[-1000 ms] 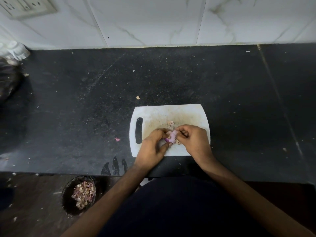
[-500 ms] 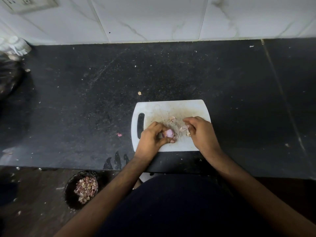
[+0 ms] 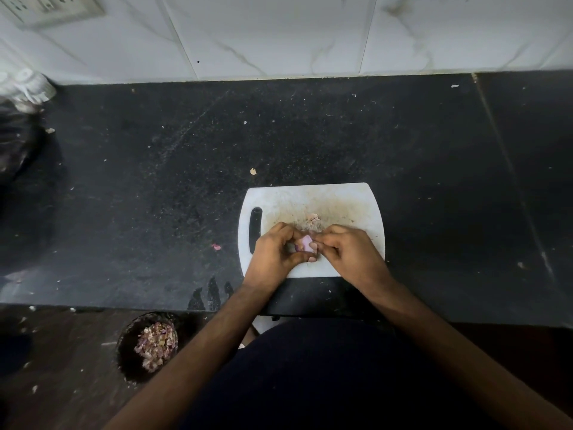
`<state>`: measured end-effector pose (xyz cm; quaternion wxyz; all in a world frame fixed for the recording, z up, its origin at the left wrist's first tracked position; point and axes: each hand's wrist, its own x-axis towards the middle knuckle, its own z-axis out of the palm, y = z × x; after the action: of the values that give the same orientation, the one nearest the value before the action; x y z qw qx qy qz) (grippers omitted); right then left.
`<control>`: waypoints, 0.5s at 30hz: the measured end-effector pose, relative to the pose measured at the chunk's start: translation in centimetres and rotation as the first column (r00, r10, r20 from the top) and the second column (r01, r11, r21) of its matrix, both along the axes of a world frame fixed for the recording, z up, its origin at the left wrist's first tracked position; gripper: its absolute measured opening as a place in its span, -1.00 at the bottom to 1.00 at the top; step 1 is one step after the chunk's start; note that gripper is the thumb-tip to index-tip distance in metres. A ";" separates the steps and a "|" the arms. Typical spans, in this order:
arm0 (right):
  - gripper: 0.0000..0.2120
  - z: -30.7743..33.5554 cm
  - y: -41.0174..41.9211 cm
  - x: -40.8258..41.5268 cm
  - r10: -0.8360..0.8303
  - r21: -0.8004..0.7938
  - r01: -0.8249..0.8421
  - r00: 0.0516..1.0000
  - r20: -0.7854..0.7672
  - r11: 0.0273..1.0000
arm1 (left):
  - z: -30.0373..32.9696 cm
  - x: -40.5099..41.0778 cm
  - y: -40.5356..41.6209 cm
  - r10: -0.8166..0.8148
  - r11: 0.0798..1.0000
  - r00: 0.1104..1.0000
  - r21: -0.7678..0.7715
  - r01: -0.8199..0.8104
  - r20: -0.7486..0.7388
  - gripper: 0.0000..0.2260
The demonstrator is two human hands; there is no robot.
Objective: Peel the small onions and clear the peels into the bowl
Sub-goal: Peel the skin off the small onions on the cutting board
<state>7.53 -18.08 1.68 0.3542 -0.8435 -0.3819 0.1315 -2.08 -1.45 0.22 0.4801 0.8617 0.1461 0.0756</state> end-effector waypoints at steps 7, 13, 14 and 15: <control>-0.87 -0.6 -0.1 0.0 0.005 0.014 -0.006 0.999 0.046 1.000 | -0.2 -0.1 -0.3 0.037 0.999 0.999 -0.015 -0.037 0.018 -0.70; -0.89 -0.6 0.7 0.8 -0.090 -0.085 0.095 0.994 0.064 0.992 | 0.0 -0.5 -0.1 0.019 0.998 0.999 -0.058 -0.017 0.026 -0.73; -0.92 -0.7 0.7 1.1 -0.118 -0.096 0.124 0.991 0.063 0.988 | 0.0 -0.7 -0.1 0.004 0.998 1.000 -0.061 -0.002 0.030 -0.73; -0.94 -0.7 0.7 1.3 -0.154 -0.096 0.159 0.986 0.062 0.983 | 0.0 -1.0 -0.2 0.002 0.998 0.999 -0.069 0.000 0.032 -0.72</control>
<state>8.85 -17.39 0.96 0.3100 -0.8909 -0.3168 0.0993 -3.06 -1.62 0.25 0.5118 0.8432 0.1412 0.0844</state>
